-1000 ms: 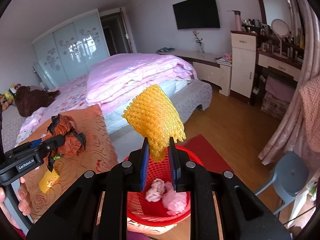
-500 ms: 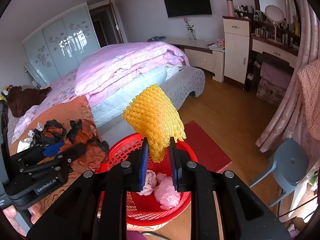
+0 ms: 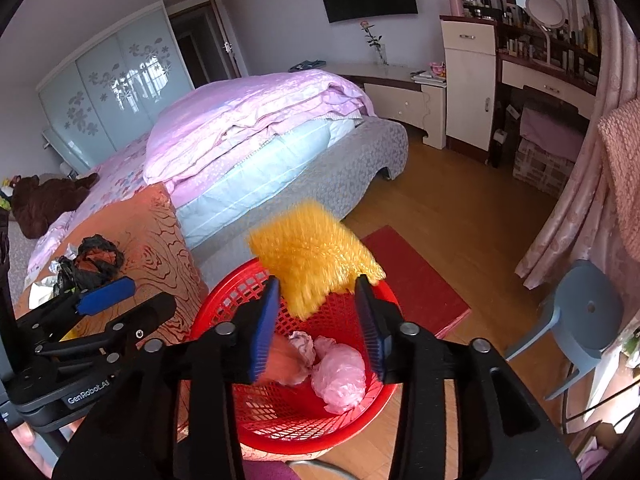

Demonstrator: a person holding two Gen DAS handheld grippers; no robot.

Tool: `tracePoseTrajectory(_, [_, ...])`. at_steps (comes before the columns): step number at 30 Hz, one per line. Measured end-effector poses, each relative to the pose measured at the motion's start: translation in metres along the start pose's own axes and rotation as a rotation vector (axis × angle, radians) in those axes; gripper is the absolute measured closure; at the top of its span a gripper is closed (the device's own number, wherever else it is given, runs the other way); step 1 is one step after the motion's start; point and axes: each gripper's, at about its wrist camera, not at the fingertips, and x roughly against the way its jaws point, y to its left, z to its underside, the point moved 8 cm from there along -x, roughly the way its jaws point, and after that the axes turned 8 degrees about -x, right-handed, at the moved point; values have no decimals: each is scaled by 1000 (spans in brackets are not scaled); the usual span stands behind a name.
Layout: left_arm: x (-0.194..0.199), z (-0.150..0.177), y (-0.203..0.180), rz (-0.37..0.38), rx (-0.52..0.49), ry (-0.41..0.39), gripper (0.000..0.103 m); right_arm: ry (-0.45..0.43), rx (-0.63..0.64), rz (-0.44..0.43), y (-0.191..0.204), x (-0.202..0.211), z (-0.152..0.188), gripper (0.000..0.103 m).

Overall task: Collect trash
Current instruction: 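Carry both items to the red wastebasket and open both tools to drop them, then return to the bed and grasp another yellow foam net with the left tool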

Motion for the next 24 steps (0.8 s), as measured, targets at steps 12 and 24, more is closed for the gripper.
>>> tracePoseTrajectory(12, [18,0,14,-19,35,-27,37,-26,9,2,2,8,-2,55])
tracePoseTrajectory(24, [50,10,41,-72,72,-62,37,-131,87,-1,28,38,-6,32])
